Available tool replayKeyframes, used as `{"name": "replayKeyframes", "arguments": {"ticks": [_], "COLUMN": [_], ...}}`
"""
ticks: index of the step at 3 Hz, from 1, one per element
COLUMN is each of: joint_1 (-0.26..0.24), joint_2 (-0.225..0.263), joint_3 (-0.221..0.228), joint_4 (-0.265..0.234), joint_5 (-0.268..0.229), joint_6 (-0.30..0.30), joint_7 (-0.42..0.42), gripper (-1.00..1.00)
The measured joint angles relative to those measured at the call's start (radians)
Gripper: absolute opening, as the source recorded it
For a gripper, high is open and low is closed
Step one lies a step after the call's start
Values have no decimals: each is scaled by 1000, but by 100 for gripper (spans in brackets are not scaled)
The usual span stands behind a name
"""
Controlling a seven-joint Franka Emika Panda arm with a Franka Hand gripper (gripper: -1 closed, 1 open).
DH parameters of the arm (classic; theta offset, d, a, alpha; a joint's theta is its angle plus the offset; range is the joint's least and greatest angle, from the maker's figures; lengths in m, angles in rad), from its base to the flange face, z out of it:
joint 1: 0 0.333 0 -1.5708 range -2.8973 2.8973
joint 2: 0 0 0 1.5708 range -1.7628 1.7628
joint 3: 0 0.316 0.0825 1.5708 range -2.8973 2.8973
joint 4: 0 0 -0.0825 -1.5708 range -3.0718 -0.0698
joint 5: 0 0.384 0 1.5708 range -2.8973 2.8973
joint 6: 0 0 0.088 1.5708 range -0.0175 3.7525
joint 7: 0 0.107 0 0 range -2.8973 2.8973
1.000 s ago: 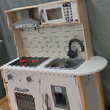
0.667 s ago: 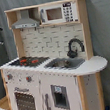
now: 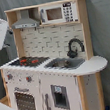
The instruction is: Play with the kitchen
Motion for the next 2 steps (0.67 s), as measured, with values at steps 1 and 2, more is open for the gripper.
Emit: {"name": "replayKeyframes", "arguments": {"ticks": [1, 2], "joint_1": [-31, -64], "joint_2": [100, 188], "joint_3": [23, 50], "joint_4": [1, 8], "joint_5": [7, 7], "joint_6": [-28, -49], "joint_7": [0, 11], "gripper": [100, 100]}}
